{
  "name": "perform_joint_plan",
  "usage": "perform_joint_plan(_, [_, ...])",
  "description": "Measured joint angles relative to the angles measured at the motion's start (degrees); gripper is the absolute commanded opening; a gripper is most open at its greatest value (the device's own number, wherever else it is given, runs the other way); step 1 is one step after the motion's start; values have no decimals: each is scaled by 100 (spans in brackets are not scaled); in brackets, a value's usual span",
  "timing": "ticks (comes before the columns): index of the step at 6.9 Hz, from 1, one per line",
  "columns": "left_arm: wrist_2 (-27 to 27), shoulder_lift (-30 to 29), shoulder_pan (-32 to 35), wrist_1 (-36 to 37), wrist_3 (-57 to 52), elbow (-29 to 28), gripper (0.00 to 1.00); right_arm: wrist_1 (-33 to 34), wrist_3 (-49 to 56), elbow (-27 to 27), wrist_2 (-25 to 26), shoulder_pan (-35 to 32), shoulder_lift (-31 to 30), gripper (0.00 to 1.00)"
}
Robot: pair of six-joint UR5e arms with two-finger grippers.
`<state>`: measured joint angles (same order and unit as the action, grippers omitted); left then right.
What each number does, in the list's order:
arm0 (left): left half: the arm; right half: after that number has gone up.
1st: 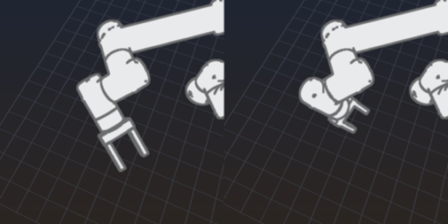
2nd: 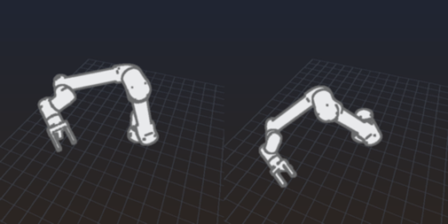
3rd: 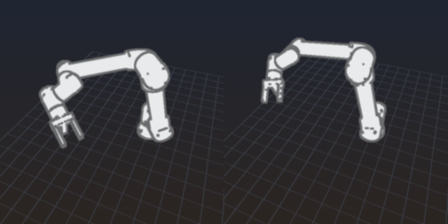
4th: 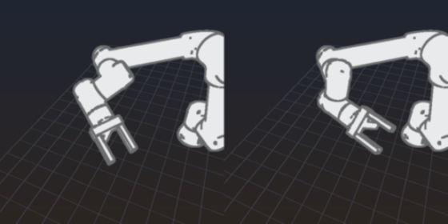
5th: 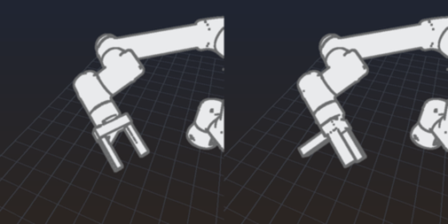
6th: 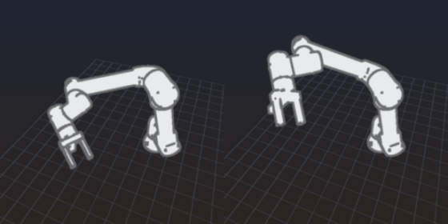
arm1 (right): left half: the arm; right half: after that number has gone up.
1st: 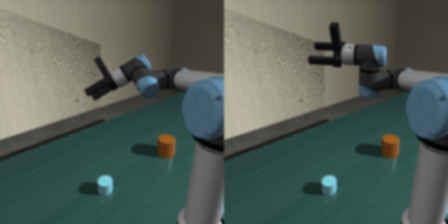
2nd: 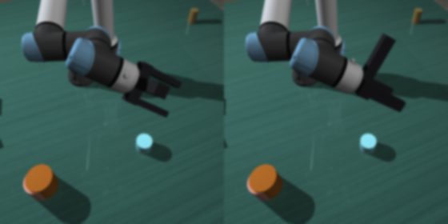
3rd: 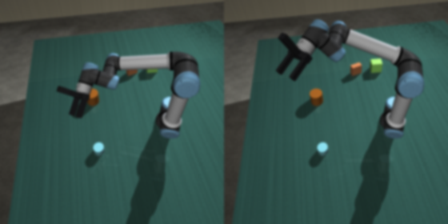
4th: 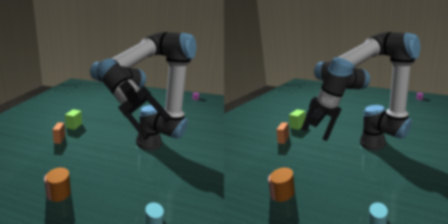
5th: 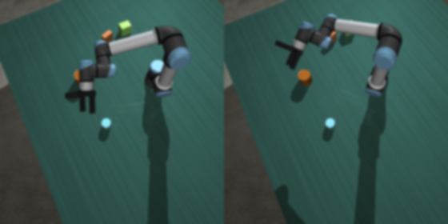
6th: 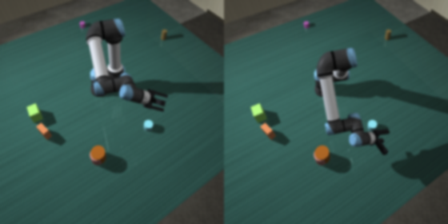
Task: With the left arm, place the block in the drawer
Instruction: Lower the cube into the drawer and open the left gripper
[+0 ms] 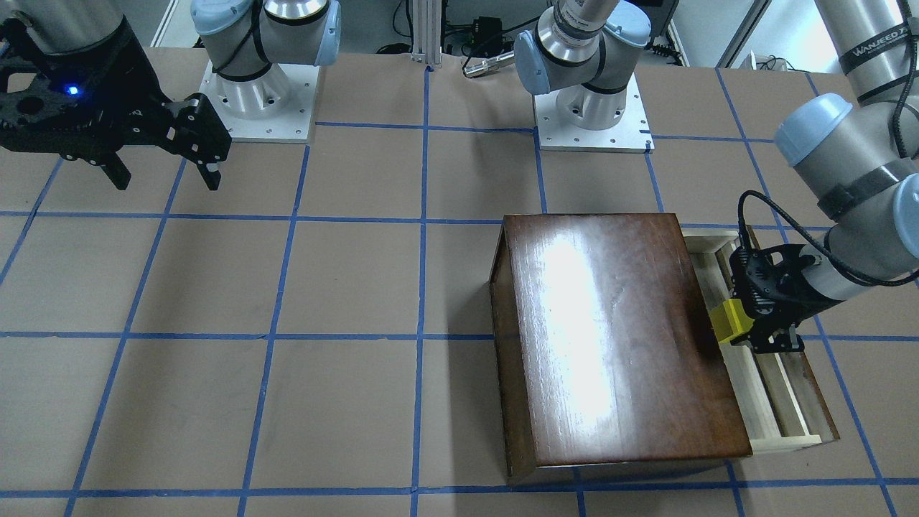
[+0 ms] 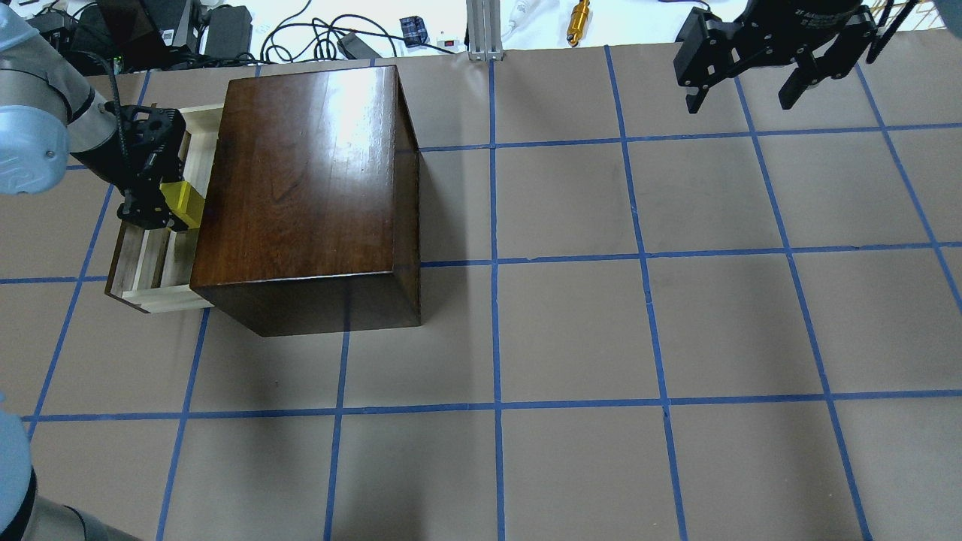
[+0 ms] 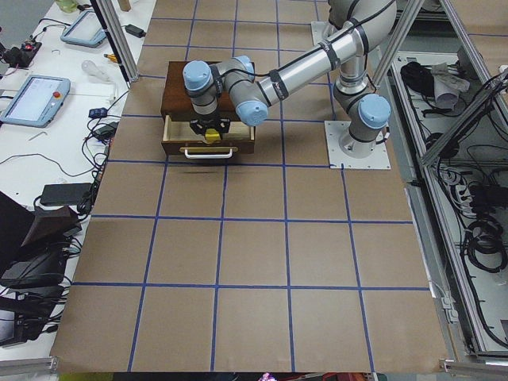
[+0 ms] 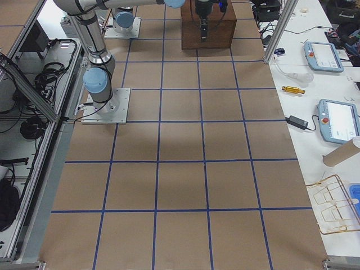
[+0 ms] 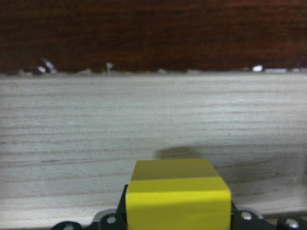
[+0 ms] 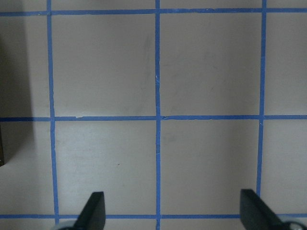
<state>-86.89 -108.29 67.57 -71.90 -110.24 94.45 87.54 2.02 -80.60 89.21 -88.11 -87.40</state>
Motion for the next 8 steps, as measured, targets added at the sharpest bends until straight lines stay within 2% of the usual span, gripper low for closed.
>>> perform_joint_plan(3, [41, -7, -28, -57, 37, -16, 88, 0, 0, 0, -4, -2, 1, 100])
perform_joint_plan(5, [129, 56, -13, -243, 222, -234, 88, 0, 0, 0, -6, -5, -2, 100])
perform_joint_plan(6, [213, 94, 24, -554, 557, -503, 89, 0, 0, 0, -6, -5, -2, 100])
perform_joint_plan(7, [252, 135, 84, -924, 1156, -827, 95, 0, 0, 0, -4, -5, -3, 100])
perform_joint_plan(8, [260, 197, 218, -1273, 1872, -1116, 97, 0, 0, 0, -6, -5, -3, 100])
